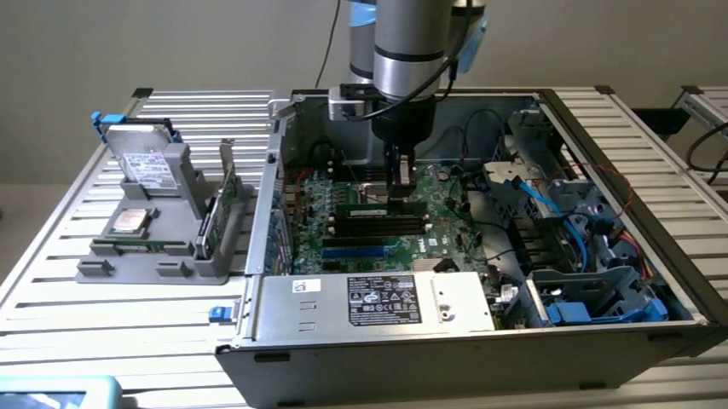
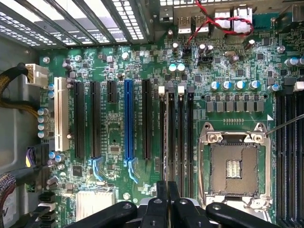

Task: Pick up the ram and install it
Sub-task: 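Insert the ram into the slot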

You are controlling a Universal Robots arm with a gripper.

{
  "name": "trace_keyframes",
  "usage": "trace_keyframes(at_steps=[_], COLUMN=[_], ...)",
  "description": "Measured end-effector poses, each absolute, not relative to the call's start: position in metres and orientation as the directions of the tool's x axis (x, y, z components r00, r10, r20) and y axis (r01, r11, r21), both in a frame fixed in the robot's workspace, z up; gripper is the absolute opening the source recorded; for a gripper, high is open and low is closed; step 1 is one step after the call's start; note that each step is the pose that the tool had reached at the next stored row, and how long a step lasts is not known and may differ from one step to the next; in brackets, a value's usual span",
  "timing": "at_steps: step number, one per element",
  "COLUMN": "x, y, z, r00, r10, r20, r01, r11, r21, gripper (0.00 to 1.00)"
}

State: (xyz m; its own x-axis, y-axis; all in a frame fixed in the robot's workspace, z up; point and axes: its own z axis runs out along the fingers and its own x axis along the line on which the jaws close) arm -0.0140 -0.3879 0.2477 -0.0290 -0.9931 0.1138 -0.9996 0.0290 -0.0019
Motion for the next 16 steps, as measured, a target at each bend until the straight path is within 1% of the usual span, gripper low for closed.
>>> trace_keyframes(at_steps=[16], x=[-0.0139], y=[-0.3893], z=[0.2397], r00=[-0.029], r10=[-0.993], r20=[0.118], r01=[-1.000], r11=[0.029], r21=[-0.002], gripper=[0.13])
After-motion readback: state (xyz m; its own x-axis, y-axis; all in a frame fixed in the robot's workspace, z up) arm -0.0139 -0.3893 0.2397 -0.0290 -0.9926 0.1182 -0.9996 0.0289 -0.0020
